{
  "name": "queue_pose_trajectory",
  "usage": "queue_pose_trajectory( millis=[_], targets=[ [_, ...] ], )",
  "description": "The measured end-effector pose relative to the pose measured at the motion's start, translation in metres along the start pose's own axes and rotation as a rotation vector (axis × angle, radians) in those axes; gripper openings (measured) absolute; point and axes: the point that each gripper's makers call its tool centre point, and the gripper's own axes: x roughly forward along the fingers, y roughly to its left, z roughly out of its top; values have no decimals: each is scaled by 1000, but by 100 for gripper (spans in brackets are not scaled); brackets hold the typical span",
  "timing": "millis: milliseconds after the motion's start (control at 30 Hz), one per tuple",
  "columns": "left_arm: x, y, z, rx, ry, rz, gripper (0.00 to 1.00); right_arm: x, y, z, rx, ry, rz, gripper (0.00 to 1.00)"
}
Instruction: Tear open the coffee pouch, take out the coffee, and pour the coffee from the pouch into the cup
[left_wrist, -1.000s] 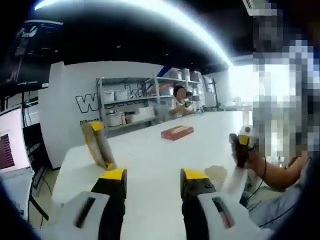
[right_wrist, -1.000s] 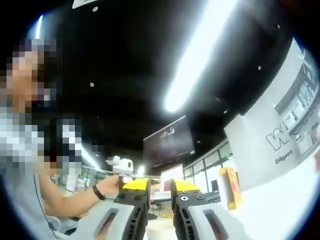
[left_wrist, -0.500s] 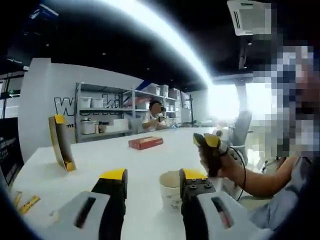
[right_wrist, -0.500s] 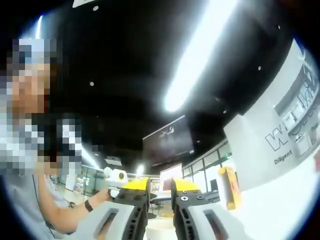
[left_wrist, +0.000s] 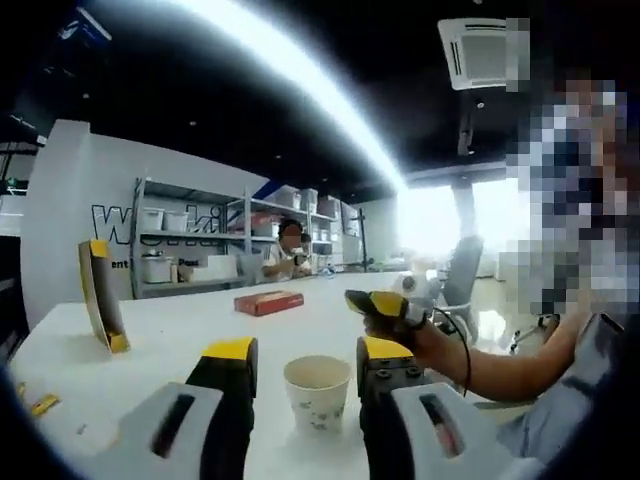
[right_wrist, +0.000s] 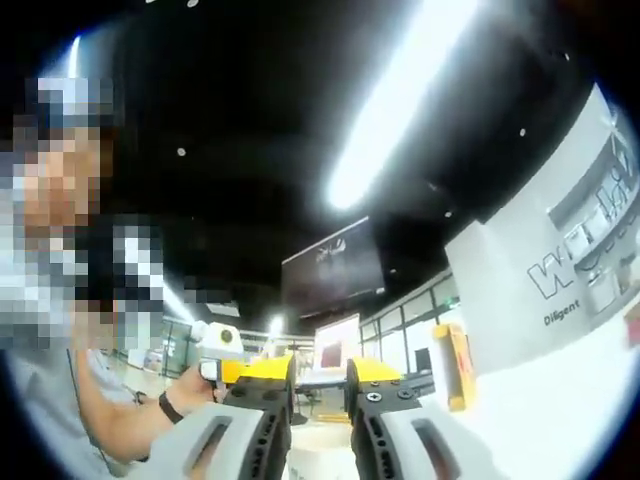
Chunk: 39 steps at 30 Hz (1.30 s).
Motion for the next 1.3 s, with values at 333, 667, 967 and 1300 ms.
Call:
queue_pose_trajectory(
  millis=[333,667,967,1300],
  targets=[
    [-15,0,0,-16,-33,12,39,4,2,-25,-42,178,-102,37],
    [-27,-9,-1,-9,-61,0,38,-8,14,-76,-106,477,-280,50],
    [-30,-12,4,-34,-94,-12,36,1,10,-97,-73,519,-306,56],
    [-27,-16,3,-10,-81,-23,37,20,1,-125,-141,638,-283,56]
  ],
)
